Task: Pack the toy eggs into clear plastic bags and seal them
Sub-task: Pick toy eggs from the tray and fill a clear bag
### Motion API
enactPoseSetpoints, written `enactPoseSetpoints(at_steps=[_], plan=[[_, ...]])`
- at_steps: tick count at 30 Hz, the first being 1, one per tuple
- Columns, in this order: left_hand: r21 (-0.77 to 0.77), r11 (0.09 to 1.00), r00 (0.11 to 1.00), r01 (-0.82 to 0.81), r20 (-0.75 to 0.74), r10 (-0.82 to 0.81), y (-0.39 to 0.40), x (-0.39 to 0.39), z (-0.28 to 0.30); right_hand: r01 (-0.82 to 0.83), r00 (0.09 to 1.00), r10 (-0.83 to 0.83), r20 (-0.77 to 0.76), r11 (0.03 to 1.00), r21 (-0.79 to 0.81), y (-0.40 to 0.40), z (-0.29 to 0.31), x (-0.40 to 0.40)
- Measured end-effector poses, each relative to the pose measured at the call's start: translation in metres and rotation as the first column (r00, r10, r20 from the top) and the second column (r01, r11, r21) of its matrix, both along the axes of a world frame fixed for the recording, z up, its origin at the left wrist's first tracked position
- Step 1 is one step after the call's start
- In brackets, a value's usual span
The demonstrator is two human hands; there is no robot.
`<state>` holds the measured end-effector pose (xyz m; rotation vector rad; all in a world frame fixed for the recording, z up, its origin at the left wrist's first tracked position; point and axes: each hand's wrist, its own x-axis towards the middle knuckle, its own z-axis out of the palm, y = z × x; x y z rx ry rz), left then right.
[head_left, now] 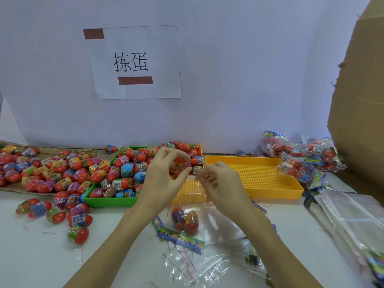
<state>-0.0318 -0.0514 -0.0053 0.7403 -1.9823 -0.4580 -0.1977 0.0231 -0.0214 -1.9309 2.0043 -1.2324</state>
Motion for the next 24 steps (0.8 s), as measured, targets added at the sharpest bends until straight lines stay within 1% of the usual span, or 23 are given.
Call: enactPoseSetpoints(at_steps=[2, 4, 7, 11, 13, 15, 19, 24], plan=[[-0.010, 1.000, 0.998, 0.007, -0.060, -0.007, 0.001, -0.001, 0.000, 0.016, 0.999, -0.015, 0.031, 0.999, -0.045, 0.001, 0.001, 0.002], [-0.045, 0.999, 0.992, 0.026, -0.120, -0.031, 0.001, -0.001, 0.002, 0.037, 0.995, -0.025, 0.101, 0.992, -0.119, 0.002, 0.005, 0.002], [-0.135, 0.989, 0.987, 0.063, -0.140, -0.082, 0.003, -0.003, 0.004, 0.032, 0.985, 0.004, 0.173, 0.978, -0.205, 0.003, 0.011, 0.001], [-0.327, 0.945, 0.988, 0.033, -0.130, -0.079, 0.008, -0.005, 0.003, 0.005, 0.990, 0.035, 0.136, 0.958, -0.288, 0.005, 0.015, 0.002], [-0.364, 0.931, 0.992, 0.021, -0.111, -0.066, 0.009, -0.006, 0.003, -0.003, 0.994, 0.038, 0.098, 0.944, -0.330, 0.006, 0.016, 0.003], [-0.327, 0.945, 0.994, 0.017, -0.098, -0.051, 0.012, -0.007, 0.004, 0.002, 0.997, 0.029, 0.077, 0.929, -0.369, 0.007, 0.017, 0.005], [-0.233, 0.972, 0.994, 0.023, -0.098, -0.047, 0.015, -0.008, 0.006, 0.079, 0.991, -0.027, 0.133, 0.910, -0.406, 0.007, 0.019, 0.008], [-0.132, 0.983, 0.990, 0.127, -0.051, -0.134, 0.015, -0.005, 0.010, 0.160, 0.980, -0.099, 0.172, 0.904, -0.395, 0.008, 0.020, 0.008]])
